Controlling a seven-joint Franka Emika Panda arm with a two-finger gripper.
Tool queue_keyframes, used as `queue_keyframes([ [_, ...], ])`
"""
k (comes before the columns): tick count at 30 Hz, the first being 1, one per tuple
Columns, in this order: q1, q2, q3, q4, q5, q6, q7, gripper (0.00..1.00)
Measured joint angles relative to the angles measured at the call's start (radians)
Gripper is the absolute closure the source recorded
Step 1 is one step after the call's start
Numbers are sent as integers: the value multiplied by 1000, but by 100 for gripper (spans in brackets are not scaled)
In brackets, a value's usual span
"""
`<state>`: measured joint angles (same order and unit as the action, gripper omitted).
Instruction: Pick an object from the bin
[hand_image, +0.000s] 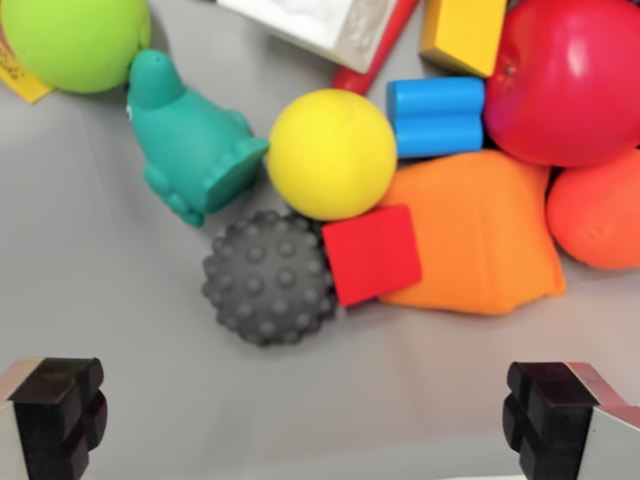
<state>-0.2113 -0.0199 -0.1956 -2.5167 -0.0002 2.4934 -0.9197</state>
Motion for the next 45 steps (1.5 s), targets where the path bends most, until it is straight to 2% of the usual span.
queue_keyframes([
  [13,-25,14,-32,-39,0,49,-231,0],
  [16,-28,25,-35,-44,3,70,-250,0],
  [23,-27,124,-31,-48,41,160,-281,0],
  [34,-29,221,-15,-47,101,256,-325,0],
  [40,-35,259,-5,-44,127,289,-344,0],
  [45,-38,275,1,-41,136,303,-352,0],
])
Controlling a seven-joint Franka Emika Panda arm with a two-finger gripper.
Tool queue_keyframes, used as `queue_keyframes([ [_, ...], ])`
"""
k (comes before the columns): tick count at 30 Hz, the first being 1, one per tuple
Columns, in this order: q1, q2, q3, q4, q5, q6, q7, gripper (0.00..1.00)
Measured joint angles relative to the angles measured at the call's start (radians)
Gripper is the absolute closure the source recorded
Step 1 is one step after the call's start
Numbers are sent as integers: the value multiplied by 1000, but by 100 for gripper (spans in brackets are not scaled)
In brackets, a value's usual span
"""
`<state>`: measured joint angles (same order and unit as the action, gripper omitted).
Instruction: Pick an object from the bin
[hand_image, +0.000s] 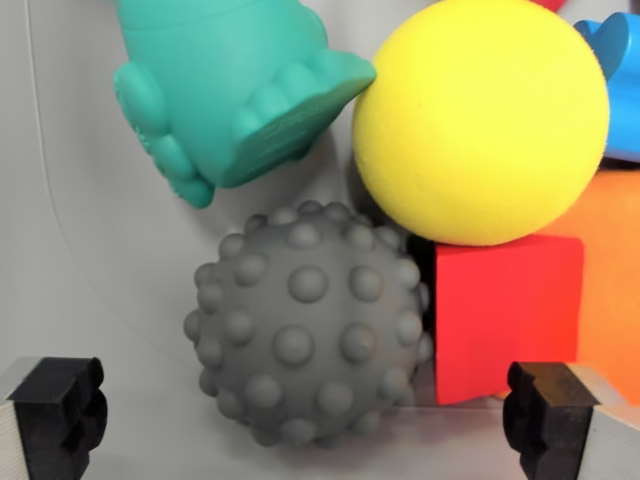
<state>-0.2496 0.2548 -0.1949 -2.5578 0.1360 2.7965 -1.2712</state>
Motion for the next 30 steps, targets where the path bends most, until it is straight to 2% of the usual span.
queue_keyframes([
  [1,0,2,1,0,1,1,-1,0],
  [2,-1,2,1,0,1,2,-1,100],
  [30,-2,2,2,1,2,2,-3,100],
])
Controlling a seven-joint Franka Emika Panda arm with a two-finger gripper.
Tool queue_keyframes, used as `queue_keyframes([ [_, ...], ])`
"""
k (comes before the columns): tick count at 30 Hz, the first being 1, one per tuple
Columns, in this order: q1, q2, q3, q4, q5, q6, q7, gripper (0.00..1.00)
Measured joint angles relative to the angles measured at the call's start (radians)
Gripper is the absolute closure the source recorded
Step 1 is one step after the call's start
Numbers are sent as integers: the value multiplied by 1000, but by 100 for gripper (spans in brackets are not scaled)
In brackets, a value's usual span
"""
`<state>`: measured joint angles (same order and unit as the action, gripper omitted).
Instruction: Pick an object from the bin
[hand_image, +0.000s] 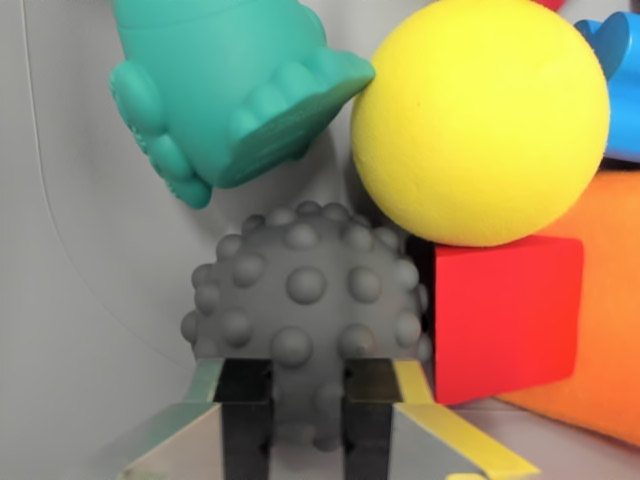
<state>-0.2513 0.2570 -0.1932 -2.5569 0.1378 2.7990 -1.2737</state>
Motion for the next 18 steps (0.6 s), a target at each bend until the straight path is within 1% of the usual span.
queue_keyframes([
  [8,1,-1,0,0,0,-1,0,100],
  [10,2,-4,-2,0,-2,-4,2,100],
  [12,3,-9,-4,-1,-5,-8,4,100],
  [18,9,-43,-14,-5,-22,-34,15,100],
])
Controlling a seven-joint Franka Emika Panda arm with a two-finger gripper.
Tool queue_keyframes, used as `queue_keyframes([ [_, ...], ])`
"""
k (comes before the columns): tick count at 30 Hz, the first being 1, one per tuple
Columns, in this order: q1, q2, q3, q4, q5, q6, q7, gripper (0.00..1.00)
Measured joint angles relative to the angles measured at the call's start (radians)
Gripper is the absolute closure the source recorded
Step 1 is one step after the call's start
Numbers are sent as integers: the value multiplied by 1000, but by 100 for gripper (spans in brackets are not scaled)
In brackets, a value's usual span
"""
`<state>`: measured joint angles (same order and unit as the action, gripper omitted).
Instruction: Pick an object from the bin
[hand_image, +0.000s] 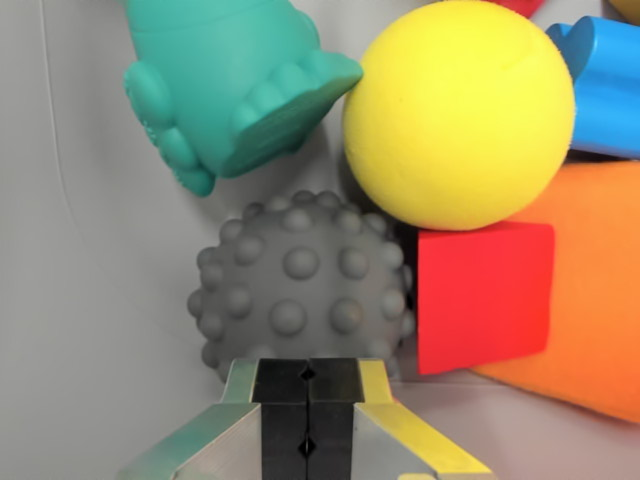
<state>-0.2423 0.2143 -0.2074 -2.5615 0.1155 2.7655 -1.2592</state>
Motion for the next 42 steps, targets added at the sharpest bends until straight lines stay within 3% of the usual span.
queue_keyframes([
  [11,9,-87,-19,-6,-52,-77,36,100],
  [23,7,-207,-24,-4,-111,-193,79,100],
  [33,3,-300,-25,15,-144,-304,102,100],
  [42,3,-380,-24,49,-164,-415,118,100],
])
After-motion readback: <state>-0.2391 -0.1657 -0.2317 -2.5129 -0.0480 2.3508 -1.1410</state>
